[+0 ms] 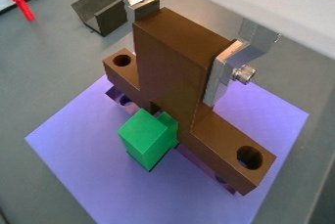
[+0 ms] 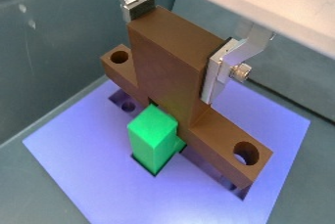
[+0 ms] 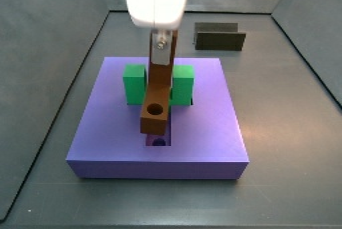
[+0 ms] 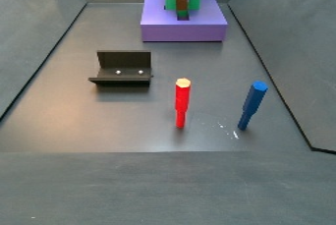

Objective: Pick up the brown object. Move up. Move to above the board. Insert the brown object.
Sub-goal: Insert the brown object.

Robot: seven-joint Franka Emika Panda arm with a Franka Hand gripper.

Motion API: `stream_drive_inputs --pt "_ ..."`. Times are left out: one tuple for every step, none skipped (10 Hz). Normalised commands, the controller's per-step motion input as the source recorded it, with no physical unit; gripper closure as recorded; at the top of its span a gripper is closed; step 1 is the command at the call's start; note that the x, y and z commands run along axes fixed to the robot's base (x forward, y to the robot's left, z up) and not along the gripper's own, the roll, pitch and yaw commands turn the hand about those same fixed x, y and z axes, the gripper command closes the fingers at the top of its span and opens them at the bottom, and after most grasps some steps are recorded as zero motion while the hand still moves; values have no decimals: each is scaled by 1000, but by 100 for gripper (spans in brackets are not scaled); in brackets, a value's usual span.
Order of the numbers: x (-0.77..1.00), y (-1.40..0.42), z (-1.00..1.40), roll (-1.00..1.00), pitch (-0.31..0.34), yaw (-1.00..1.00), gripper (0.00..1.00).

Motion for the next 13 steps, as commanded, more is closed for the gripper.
stream_drive_inputs --pt "31 0 -306 213 -34 71 100" --pt "0 0 -300 224 -54 94 100" --pt "0 0 -326 229 -83 126 100" --pt "0 0 -326 221 -79 149 100" --pt "0 0 -346 203 -81 166 100" --pt "-31 0 -377 173 -100 220 100" --pt "0 0 -351 109 -97 234 100" --pt "83 0 -303 -3 -96 217 100" --pt "237 -29 -280 -67 -73 126 100" --pt "180 0 -366 -53 -77 0 100" --pt "203 -11 -320 -104 -50 -20 100" --pt "131 -57 -226 -277 -76 -83 100" --pt "69 -91 -146 -386 -113 -111 100"
